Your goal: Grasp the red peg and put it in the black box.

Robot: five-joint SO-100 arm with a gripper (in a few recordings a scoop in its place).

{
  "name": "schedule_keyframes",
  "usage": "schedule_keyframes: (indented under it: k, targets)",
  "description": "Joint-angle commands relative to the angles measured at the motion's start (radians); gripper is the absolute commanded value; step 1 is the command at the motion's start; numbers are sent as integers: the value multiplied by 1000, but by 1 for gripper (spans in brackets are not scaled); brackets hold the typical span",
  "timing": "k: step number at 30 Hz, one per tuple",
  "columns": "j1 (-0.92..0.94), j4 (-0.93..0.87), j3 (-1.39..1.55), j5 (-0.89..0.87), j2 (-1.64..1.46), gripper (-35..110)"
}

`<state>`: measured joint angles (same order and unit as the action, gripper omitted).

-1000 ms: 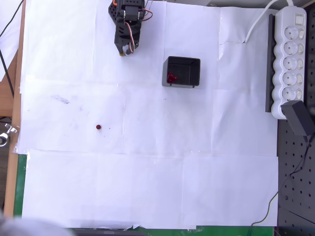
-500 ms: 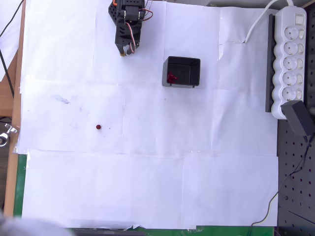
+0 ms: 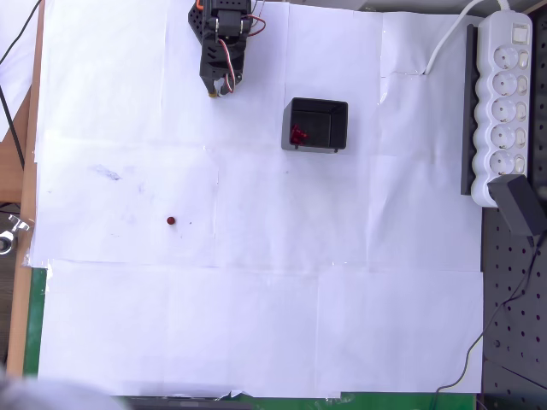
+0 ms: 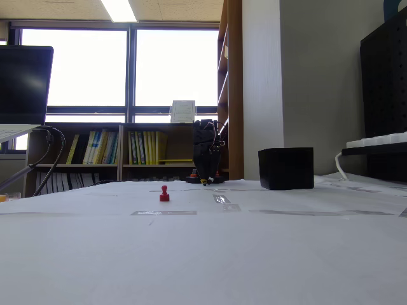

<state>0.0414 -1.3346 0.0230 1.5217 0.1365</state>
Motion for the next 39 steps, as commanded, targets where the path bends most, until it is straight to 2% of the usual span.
schedule_keyframes:
  k: [1,39]
  targets:
    - [-6,-94,-84,-2,92,0]
    - [-18,-71,-84,-26,92,0]
